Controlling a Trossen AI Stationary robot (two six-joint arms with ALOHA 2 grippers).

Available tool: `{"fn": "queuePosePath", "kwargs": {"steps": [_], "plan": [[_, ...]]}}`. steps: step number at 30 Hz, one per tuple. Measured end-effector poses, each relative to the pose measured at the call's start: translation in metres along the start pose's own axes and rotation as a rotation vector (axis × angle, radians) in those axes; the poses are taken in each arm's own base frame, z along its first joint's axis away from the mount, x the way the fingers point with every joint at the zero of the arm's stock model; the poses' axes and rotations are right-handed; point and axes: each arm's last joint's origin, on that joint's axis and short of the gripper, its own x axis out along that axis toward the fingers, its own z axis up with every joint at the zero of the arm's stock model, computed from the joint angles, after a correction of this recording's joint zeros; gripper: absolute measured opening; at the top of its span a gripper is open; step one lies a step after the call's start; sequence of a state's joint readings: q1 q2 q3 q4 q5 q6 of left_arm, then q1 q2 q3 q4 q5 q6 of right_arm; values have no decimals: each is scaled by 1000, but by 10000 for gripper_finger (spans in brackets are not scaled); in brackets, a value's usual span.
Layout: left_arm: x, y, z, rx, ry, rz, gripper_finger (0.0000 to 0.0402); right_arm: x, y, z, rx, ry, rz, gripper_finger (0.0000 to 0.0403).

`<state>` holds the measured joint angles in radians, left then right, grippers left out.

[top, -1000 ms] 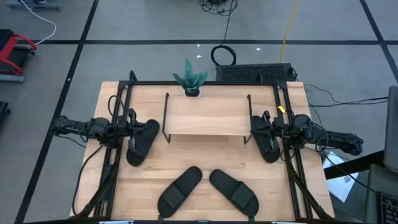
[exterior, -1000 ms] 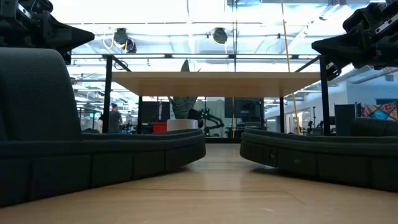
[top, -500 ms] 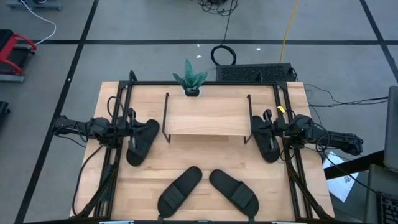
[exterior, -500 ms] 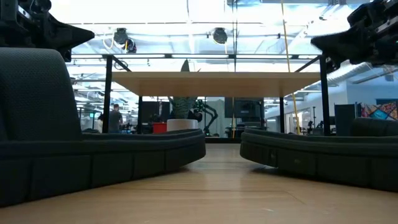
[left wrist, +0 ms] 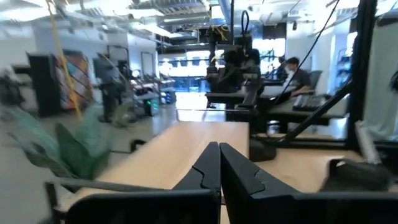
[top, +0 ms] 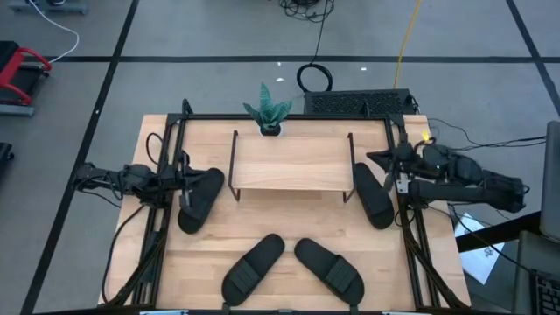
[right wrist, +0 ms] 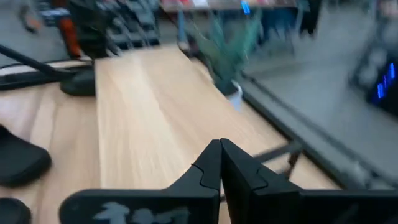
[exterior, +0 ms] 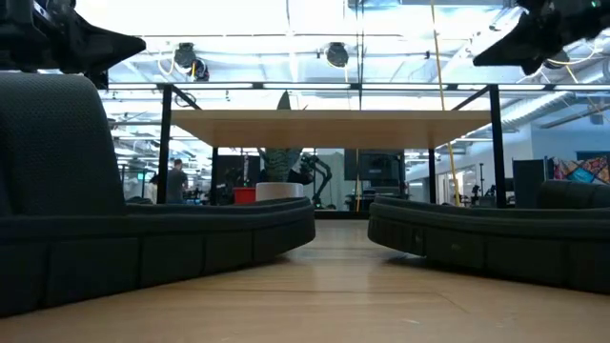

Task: Pick and place slides into the shelf
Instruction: Put the top right black slide on the shelf

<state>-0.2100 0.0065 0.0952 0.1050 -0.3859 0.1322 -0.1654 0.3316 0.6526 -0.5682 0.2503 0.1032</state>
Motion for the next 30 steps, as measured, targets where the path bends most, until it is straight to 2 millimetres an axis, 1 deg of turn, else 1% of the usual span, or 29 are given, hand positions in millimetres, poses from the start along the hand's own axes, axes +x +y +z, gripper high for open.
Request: {"fn": "queuePosePath", "kwargs": {"steps": [3, 6, 8, 11, 14, 17, 21, 26, 30], "plan": [[0, 2, 3, 75, -23, 43, 1, 0, 1, 20, 44, 124, -36, 0], [0, 3, 3, 108, -15, 82, 1, 8, 1, 31, 20, 304, -92, 2], [0, 3, 3, 125, -14, 92, 1, 13, -2, 40, -3, 392, -136, 7], [0, 3, 3, 130, -16, 92, 1, 18, -9, 50, -70, 502, -220, 20], [0, 3, 4, 124, -26, 94, 1, 22, -21, 55, -92, 620, -302, 35], [0, 3, 5, 119, -33, 95, 1, 26, -34, 55, -98, 697, -330, 53], [0, 3, 4, 115, -27, 94, 1, 28, -53, 50, -119, 749, -290, 85], [0, 3, 4, 123, -26, 94, 1, 29, -73, 37, -107, 805, -191, 125], [0, 3, 5, 133, -29, 95, 1, 39, -82, 23, -32, 858, -37, 141]]}}
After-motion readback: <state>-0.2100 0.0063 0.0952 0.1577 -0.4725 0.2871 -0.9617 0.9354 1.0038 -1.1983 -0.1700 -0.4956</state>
